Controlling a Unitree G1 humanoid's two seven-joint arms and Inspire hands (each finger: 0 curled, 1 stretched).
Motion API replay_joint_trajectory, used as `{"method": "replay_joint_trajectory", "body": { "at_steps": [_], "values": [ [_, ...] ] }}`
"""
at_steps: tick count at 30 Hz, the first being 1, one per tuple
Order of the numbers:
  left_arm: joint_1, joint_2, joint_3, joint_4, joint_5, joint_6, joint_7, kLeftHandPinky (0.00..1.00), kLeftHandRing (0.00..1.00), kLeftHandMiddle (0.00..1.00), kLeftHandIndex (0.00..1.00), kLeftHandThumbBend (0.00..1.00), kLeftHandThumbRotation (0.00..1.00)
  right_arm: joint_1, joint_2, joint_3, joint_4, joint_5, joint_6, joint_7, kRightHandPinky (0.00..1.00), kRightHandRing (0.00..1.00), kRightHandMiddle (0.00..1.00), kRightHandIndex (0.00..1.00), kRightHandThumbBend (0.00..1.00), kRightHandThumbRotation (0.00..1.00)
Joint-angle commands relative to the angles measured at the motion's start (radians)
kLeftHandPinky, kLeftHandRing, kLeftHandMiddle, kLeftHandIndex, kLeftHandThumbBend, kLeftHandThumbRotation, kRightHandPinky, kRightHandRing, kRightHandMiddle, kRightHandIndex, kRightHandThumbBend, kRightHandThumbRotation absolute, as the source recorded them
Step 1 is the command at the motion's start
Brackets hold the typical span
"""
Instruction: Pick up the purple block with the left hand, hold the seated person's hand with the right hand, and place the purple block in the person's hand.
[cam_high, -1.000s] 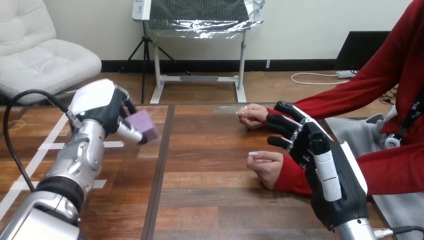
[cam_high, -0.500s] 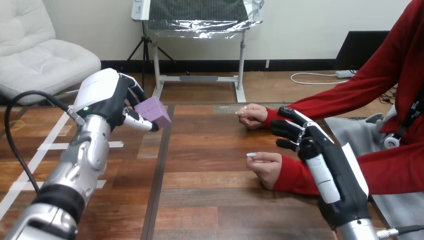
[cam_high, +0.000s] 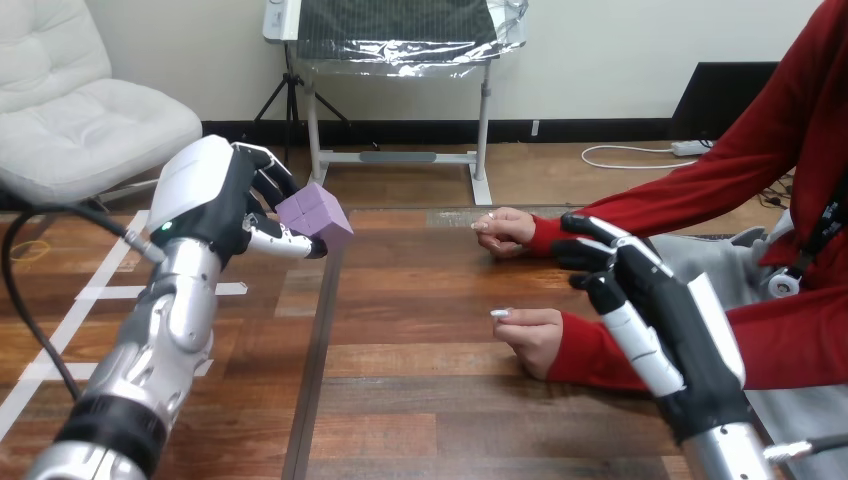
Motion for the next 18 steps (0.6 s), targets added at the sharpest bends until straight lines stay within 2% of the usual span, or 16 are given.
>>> {"method": "replay_joint_trajectory", "body": {
  "at_steps": [1, 6, 10, 18],
  "values": [
    [0.024, 0.025, 0.052, -0.140, -0.028, 0.018, -0.012, 0.48, 0.48, 0.48, 0.48, 0.74, 0.00, -0.114, -0.045, -0.023, 0.021, -0.008, -0.054, -0.021, 0.73, 0.78, 0.78, 0.82, 0.79, 0.87],
    [0.062, 0.023, 0.073, -0.197, -0.036, 0.017, -0.022, 0.49, 0.48, 0.48, 0.48, 0.74, 0.00, -0.136, -0.070, -0.027, 0.048, -0.015, -0.081, -0.031, 0.74, 0.79, 0.79, 0.82, 0.78, 0.87],
    [0.099, 0.012, 0.100, -0.259, -0.065, 0.045, -0.046, 0.48, 0.47, 0.48, 0.48, 0.73, 0.00, -0.161, -0.101, -0.033, 0.067, -0.032, -0.098, -0.043, 0.74, 0.80, 0.80, 0.82, 0.76, 0.86],
    [0.149, 0.007, 0.119, -0.340, -0.081, 0.079, -0.070, 0.45, 0.45, 0.47, 0.48, 0.73, 0.00, -0.188, -0.149, -0.036, 0.093, -0.048, -0.117, -0.052, 0.77, 0.81, 0.82, 0.84, 0.77, 0.87]
  ]
}}
